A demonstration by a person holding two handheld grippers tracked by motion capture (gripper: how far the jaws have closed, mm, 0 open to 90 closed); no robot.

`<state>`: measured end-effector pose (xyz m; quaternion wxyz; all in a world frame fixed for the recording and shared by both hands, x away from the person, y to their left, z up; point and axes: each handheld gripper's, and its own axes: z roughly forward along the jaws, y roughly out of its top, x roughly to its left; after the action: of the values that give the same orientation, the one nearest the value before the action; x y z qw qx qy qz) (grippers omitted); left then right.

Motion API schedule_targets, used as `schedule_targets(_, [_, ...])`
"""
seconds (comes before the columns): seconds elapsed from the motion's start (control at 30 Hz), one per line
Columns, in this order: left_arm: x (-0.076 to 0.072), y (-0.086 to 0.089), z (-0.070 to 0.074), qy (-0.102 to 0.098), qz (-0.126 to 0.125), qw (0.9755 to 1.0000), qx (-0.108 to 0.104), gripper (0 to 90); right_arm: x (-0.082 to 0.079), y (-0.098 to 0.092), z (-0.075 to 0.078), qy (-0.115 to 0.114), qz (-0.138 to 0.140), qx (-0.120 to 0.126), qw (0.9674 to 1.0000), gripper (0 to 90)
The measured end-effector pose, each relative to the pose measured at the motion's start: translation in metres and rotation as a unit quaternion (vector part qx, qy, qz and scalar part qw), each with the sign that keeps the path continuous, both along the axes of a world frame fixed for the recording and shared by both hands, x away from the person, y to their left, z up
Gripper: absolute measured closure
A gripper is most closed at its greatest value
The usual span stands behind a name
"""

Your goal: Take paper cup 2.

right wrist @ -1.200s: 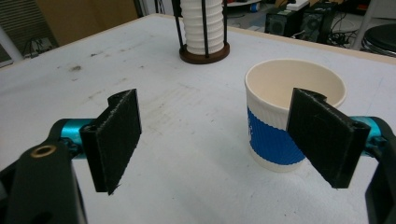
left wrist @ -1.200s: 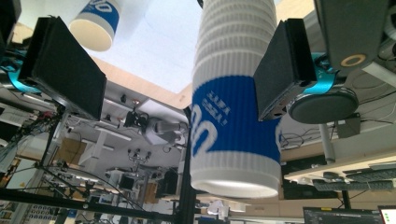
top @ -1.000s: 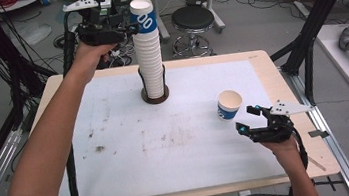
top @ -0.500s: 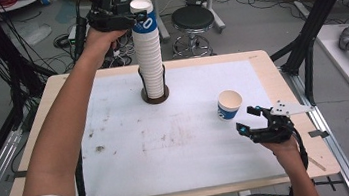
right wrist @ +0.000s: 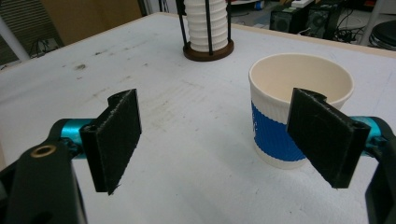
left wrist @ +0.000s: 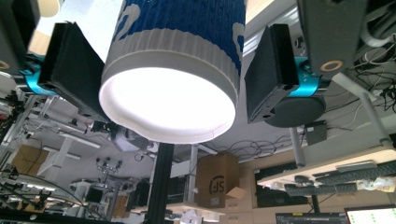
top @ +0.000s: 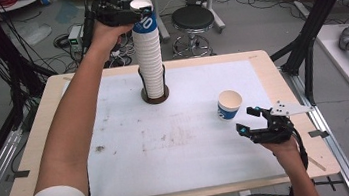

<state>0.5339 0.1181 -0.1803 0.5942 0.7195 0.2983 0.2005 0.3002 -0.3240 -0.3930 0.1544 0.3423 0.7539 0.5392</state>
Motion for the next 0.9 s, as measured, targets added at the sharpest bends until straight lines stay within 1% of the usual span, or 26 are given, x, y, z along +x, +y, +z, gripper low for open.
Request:
schedule_targets(0.07, [0.000,0.000,0.000,-0.004,-0.005,1.0000,0.002,28.6,0.000,0.000,0.000,0.000,0.000,0.000,1.0000,18.5])
schedule_targets(0.17, [0.000,-0.001,0.000,-0.005,-0.005,1.0000,0.001,29.1,0.000,0.000,0.000,0.001,0.000,0.000,1.0000,18.5])
schedule_targets(0.3, [0.000,0.000,0.001,-0.009,-0.006,0.9999,0.006,29.6,0.001,0.000,-0.001,0.003,0.000,-0.001,1.0000,18.5])
schedule_targets(0.5, [-0.001,0.000,0.002,-0.010,-0.007,0.9999,0.008,30.0,0.001,0.001,-0.001,0.003,0.001,-0.001,1.0000,18.5])
schedule_targets(0.53, [-0.001,0.000,0.002,-0.012,-0.006,0.9999,0.008,30.0,0.001,0.001,-0.001,0.006,0.001,0.000,1.0000,18.5])
schedule_targets(0.6, [-0.002,0.000,0.004,-0.017,-0.006,0.9998,0.003,30.2,0.000,0.001,-0.001,0.007,0.001,0.000,1.0000,18.5])
schedule_targets(0.63, [-0.002,0.000,0.006,-0.021,-0.006,0.9998,-0.001,30.3,0.001,0.001,-0.002,0.003,0.000,-0.001,1.0000,18.5])
schedule_targets(0.67, [-0.003,0.000,0.008,-0.022,-0.007,0.9997,0.000,30.3,0.001,0.001,-0.002,0.003,0.000,-0.001,1.0000,18.5])
schedule_targets(0.77, [-0.004,0.001,0.013,-0.025,-0.008,0.9997,0.000,30.3,0.001,0.001,-0.002,0.007,0.001,0.000,1.0000,18.5])
schedule_targets(0.9, [-0.007,0.003,0.021,-0.029,-0.006,0.9995,-0.008,30.3,0.001,0.002,-0.002,0.006,0.003,0.000,1.0000,18.5])
